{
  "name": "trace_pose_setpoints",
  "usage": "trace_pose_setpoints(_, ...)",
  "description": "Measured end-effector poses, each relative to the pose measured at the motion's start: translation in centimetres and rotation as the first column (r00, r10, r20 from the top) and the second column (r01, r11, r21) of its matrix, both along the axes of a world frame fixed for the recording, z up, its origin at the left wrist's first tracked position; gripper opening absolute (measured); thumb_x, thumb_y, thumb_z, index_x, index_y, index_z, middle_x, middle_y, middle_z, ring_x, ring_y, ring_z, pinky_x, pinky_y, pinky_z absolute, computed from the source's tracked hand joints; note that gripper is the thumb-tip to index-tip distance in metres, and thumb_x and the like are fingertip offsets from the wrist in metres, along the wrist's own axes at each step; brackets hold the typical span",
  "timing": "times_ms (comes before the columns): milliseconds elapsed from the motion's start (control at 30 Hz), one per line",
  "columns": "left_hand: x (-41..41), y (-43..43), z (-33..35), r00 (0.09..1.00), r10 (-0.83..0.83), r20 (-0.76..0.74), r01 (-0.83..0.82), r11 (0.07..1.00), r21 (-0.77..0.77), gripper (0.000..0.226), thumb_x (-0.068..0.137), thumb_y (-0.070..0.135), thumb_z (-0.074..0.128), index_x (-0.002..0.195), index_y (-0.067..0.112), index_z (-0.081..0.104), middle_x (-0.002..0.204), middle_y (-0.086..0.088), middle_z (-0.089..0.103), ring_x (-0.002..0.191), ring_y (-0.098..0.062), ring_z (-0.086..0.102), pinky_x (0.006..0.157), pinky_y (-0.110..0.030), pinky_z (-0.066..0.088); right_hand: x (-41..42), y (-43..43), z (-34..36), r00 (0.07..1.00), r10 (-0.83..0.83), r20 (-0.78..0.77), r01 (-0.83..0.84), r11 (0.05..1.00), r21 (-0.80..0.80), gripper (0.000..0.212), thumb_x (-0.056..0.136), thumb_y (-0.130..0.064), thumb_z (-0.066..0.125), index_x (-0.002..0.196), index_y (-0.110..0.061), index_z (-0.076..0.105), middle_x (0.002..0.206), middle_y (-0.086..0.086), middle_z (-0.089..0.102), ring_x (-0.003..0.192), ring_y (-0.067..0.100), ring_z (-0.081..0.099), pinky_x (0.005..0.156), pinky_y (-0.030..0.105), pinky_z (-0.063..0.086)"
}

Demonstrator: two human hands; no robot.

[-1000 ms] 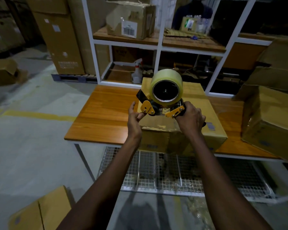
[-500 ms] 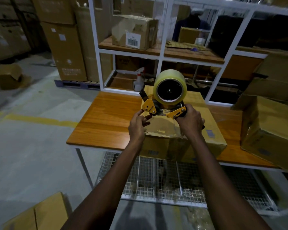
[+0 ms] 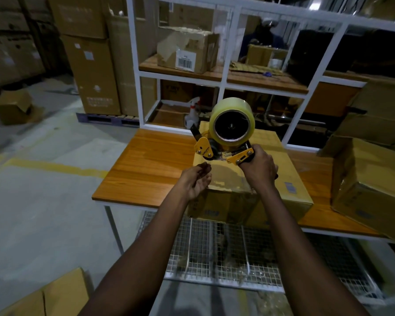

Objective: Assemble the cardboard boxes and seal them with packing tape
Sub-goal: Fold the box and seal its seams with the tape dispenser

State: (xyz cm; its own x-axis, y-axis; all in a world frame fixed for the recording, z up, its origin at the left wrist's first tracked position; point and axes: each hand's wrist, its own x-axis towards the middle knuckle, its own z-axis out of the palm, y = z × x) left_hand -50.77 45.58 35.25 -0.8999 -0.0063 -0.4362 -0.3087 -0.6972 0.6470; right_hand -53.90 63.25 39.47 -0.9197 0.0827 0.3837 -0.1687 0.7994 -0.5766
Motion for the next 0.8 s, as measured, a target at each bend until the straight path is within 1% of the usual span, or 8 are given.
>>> trace_pose_setpoints(133, -0.1, -0.1, -0.5, 0.999, 0.038, 0.011, -0.039, 0.991, 0.130, 0.016, 0.100, 0.015, 0.054, 0.088, 0.007, 0.061, 0.061, -0.002, 0.066, 0.043, -0.009, 0.059, 0.041, -0.018, 0.050, 0.2, 0.0, -0.4, 1.000, 0.017, 0.013, -0.017, 1.000, -0.024, 0.021, 0.084, -0.034, 0.072, 0.097, -0.023, 0.059, 0.097, 0.003, 0.071, 0.096, 0.035, 0.060, 0.084, 0.048, 0.046)
trace_pose_setpoints(233, -0.1, -0.1, -0.9, 0.997, 0.077, 0.004, -0.077, 0.990, 0.115, 0.014, 0.100, 0.012, 0.054, 0.089, 0.007, 0.062, 0.057, 0.000, 0.062, 0.041, -0.005, 0.056, 0.040, -0.015, 0.048, 0.4, 0.2, -0.8, 0.999, 0.031, 0.035, -0.030, 0.999, -0.033, 0.020, 0.084, -0.034, 0.071, 0.092, -0.023, 0.056, 0.095, 0.004, 0.070, 0.092, 0.036, 0.061, 0.083, 0.050, 0.048)
trace_pose_setpoints(300, -0.1, -0.3, -1.2, 0.994, 0.113, 0.004, -0.113, 0.992, 0.060, 0.014, 0.100, 0.005, 0.050, 0.093, 0.004, 0.062, 0.055, -0.001, 0.061, 0.040, -0.004, 0.054, 0.039, -0.014, 0.047, 0.4, 0.5, -0.9, 0.998, 0.039, 0.055, -0.037, 0.999, -0.035, 0.019, 0.085, -0.034, 0.071, 0.092, -0.024, 0.057, 0.094, 0.004, 0.070, 0.092, 0.036, 0.061, 0.083, 0.049, 0.047)
trace_pose_setpoints(367, 0.1, -0.8, -1.4, 0.989, 0.145, -0.004, -0.145, 0.987, -0.067, 0.013, 0.098, 0.002, 0.051, 0.093, 0.003, 0.063, 0.052, 0.000, 0.060, 0.037, -0.004, 0.052, 0.035, -0.014, 0.041, 0.4, 0.9, -1.2, 0.996, 0.054, 0.077, -0.052, 0.998, -0.021, 0.018, 0.084, -0.033, 0.072, 0.094, -0.024, 0.060, 0.094, 0.004, 0.071, 0.093, 0.036, 0.061, 0.084, 0.048, 0.046)
trace_pose_setpoints(433, 0.5, -1.6, -1.8, 0.987, 0.163, -0.011, -0.161, 0.962, -0.220, 0.008, 0.095, 0.003, 0.058, 0.091, 0.001, 0.064, 0.050, 0.000, 0.058, 0.036, -0.005, 0.048, 0.032, -0.015, 0.034, 0.5, 1.3, -1.6, 0.992, 0.072, 0.103, -0.072, 0.997, 0.000, 0.020, 0.083, -0.033, 0.073, 0.098, -0.024, 0.063, 0.096, 0.004, 0.071, 0.096, 0.036, 0.061, 0.086, 0.049, 0.045)
trace_pose_setpoints(500, 1.1, -2.9, -2.8, 0.985, 0.173, -0.008, -0.167, 0.934, -0.316, 0.006, 0.091, 0.006, 0.065, 0.087, 0.002, 0.065, 0.051, -0.001, 0.058, 0.037, -0.006, 0.047, 0.033, -0.015, 0.034, 0.6, 1.7, -2.2, 0.991, 0.082, 0.104, -0.085, 0.996, 0.019, 0.025, 0.082, -0.034, 0.074, 0.103, -0.024, 0.065, 0.097, 0.005, 0.072, 0.097, 0.037, 0.061, 0.084, 0.048, 0.045)
trace_pose_setpoints(633, 1.8, -5.1, -4.3, 0.987, 0.160, -0.011, -0.149, 0.888, -0.435, 0.010, 0.091, 0.005, 0.065, 0.082, 0.003, 0.065, 0.054, -0.003, 0.057, 0.038, -0.008, 0.044, 0.036, -0.017, 0.037, 0.4, 2.5, -2.9, 0.994, 0.078, 0.072, -0.084, 0.993, 0.085, 0.030, 0.083, -0.035, 0.075, 0.108, -0.023, 0.066, 0.095, 0.007, 0.072, 0.096, 0.038, 0.061, 0.081, 0.044, 0.039)
trace_pose_setpoints(800, 0.7, -5.4, -4.7, 0.989, 0.148, -0.028, -0.143, 0.869, -0.473, 0.017, 0.092, 0.003, 0.064, 0.074, 0.003, 0.063, 0.054, -0.004, 0.053, 0.037, -0.010, 0.040, 0.037, -0.020, 0.035, -0.5, 2.5, -3.6, 0.994, 0.081, 0.079, -0.090, 0.988, 0.126, 0.030, 0.082, -0.037, 0.075, 0.106, -0.023, 0.065, 0.094, 0.005, 0.071, 0.099, 0.039, 0.058, 0.080, 0.043, 0.032)
